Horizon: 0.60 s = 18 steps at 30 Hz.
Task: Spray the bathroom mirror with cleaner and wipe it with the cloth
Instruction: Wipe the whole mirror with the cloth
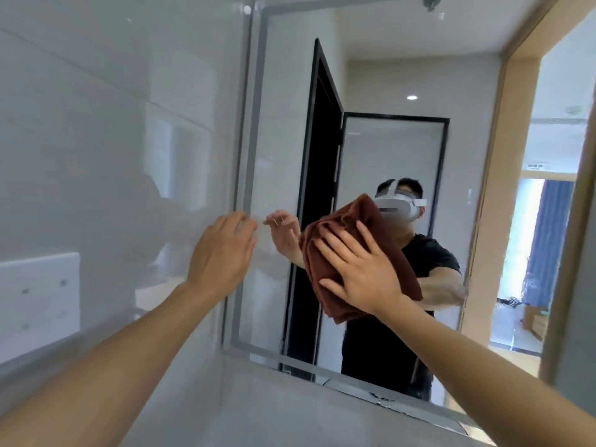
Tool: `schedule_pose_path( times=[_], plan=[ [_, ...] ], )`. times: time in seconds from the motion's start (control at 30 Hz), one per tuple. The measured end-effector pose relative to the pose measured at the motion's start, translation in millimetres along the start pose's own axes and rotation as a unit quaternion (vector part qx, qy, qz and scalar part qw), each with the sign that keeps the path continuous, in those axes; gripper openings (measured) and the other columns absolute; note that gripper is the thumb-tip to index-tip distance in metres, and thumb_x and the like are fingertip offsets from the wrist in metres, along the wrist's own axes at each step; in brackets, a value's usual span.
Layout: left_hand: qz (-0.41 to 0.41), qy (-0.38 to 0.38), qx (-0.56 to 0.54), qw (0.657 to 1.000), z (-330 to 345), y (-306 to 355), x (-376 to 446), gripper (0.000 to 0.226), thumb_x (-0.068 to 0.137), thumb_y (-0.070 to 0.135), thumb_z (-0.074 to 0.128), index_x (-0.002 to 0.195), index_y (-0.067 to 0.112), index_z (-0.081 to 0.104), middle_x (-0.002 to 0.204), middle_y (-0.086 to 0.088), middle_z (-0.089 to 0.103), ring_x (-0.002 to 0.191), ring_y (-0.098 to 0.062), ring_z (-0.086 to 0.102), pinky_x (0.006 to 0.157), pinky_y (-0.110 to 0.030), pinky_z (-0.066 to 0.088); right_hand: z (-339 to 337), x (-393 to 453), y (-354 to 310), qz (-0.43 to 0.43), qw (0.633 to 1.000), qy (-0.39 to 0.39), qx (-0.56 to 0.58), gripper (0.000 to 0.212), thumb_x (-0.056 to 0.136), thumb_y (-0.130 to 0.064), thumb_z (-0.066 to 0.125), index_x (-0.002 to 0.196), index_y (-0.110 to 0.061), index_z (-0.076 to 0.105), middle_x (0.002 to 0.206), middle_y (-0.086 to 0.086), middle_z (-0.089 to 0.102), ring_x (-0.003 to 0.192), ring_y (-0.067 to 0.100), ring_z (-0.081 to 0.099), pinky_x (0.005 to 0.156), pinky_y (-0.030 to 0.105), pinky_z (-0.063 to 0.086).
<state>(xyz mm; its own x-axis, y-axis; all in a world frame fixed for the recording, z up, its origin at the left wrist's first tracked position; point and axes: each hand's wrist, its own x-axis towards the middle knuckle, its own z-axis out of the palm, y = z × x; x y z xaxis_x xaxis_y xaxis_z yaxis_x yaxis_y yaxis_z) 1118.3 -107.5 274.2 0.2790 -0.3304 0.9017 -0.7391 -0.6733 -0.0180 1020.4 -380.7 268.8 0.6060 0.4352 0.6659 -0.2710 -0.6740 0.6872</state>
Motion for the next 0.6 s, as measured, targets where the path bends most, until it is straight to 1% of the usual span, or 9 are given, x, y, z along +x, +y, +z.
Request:
schedule_pose_path(
  times=[0.07,0.17,0.23,0.3,0.37,0.43,0.53,0.6],
  plan=[
    [0.006,0.01,0.021,1.0,-13.0,-8.4,10.9,0.025,0.094,0.014,0.053,0.115,0.004,0.063,0.122,-0.015,0.06,0.104,-0.037,0.059,0.08,-0.045,0.05,-12.1,35.1,24.8,0.06,0.998,0.028,-0.02,0.077,0.095,-0.065,0.034,0.156,-0.018,0.027,0.163,0.005,0.025,0.153,0.024,0.016,0.123,0.055,0.008],
    [0.0,0.009,0.027,1.0,-27.8,-16.2,23.4,0.029,0.093,0.011,0.059,0.121,0.004,0.063,0.133,-0.016,0.057,0.115,-0.038,0.056,0.085,-0.046,0.05,-25.6,86.9,44.1,0.144,0.988,0.042,-0.03,0.078,0.094,-0.065,0.032,0.156,-0.018,0.025,0.164,0.005,0.022,0.152,0.025,0.016,0.122,0.056,0.008],
    [-0.014,0.013,0.006,1.0,-30.3,-19.2,24.5,0.034,0.093,0.004,0.06,0.127,0.003,0.06,0.141,-0.017,0.053,0.122,-0.037,0.053,0.089,-0.048,0.05,-26.7,107.9,38.6,0.171,0.984,0.048,-0.023,0.079,0.093,-0.063,0.033,0.156,-0.016,0.025,0.164,0.005,0.02,0.152,0.025,0.015,0.121,0.057,0.008],
    [-0.029,0.023,-0.02,0.999,-27.7,-21.3,21.6,0.037,0.096,0.001,0.056,0.133,0.003,0.057,0.147,-0.016,0.048,0.131,-0.035,0.048,0.098,-0.046,0.048,-21.9,118.2,24.7,0.182,0.982,0.057,-0.015,0.078,0.094,-0.062,0.033,0.156,-0.014,0.025,0.164,0.007,0.021,0.153,0.026,0.013,0.121,0.058,0.008],
    [-0.049,0.025,-0.053,0.997,-22.7,-24.9,17.9,0.041,0.1,0.006,0.048,0.141,0.006,0.051,0.153,-0.013,0.042,0.14,-0.031,0.041,0.11,-0.042,0.04,-14.9,123.4,5.6,0.172,0.983,0.065,-0.005,0.077,0.095,-0.06,0.033,0.156,-0.013,0.024,0.164,0.007,0.02,0.153,0.028,0.012,0.121,0.058,0.006],
    [-0.063,0.002,-0.056,0.996,-18.6,-28.5,11.7,0.044,0.102,0.01,0.044,0.146,0.008,0.046,0.157,-0.01,0.037,0.144,-0.028,0.035,0.117,-0.04,0.033,-6.5,125.5,-22.6,0.139,0.988,0.067,0.01,0.077,0.095,-0.058,0.037,0.156,-0.013,0.025,0.164,0.008,0.021,0.153,0.028,0.013,0.121,0.058,0.006],
    [-0.062,-0.009,-0.047,0.997,-15.1,-31.8,-1.1,0.04,0.099,0.002,0.049,0.139,0.002,0.052,0.152,-0.018,0.042,0.139,-0.036,0.041,0.114,-0.044,0.035,11.8,118.9,-80.1,0.071,0.995,0.051,0.043,0.075,0.096,-0.054,0.041,0.156,-0.012,0.025,0.164,0.008,0.022,0.153,0.028,0.012,0.122,0.057,0.003],
    [-0.062,-0.018,-0.042,0.997,-15.4,-32.7,-9.6,0.038,0.098,0.002,0.051,0.135,0.0,0.055,0.15,-0.02,0.044,0.136,-0.038,0.043,0.113,-0.045,0.037,25.0,106.4,-121.5,0.026,0.998,0.021,0.057,0.074,0.097,-0.052,0.041,0.156,-0.011,0.025,0.164,0.008,0.021,0.153,0.028,0.011,0.122,0.056,0.0]
  ],
)
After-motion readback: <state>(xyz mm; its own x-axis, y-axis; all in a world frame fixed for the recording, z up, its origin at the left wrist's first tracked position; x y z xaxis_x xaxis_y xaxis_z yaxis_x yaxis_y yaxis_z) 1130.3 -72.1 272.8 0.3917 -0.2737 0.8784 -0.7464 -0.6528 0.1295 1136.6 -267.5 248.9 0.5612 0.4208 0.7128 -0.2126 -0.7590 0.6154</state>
